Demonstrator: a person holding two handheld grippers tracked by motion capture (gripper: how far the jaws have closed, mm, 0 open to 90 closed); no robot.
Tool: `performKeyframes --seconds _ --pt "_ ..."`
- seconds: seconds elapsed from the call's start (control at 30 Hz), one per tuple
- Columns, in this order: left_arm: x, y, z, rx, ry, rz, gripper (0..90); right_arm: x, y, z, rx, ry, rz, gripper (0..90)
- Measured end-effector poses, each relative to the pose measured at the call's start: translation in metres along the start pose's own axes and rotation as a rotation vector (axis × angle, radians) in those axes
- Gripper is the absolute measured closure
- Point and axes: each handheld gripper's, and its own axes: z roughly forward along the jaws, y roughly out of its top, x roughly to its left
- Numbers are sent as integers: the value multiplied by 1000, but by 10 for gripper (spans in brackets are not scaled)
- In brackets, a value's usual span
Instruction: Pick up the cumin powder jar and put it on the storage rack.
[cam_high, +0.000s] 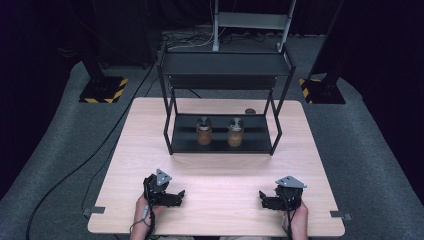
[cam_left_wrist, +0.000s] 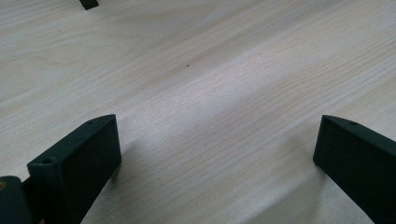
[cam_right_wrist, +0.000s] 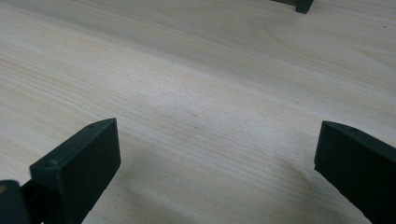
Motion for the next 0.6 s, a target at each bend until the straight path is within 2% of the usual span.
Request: performKeyframes --seconds 0.1,0.27,0.43,0.6 --pt "0 0 0 1 -1 -1 5 2 -1 -1 -6 -4 -10 0" --pt "0 0 0 1 0 -1 5 1 -4 -2 -20 -3 1 0" --pt "0 0 0 0 1 0 5 8 -6 -3 -31 -35 -7 0" --pt "0 0 0 0 1 0 5 7 -6 -3 -33 -35 -8 0"
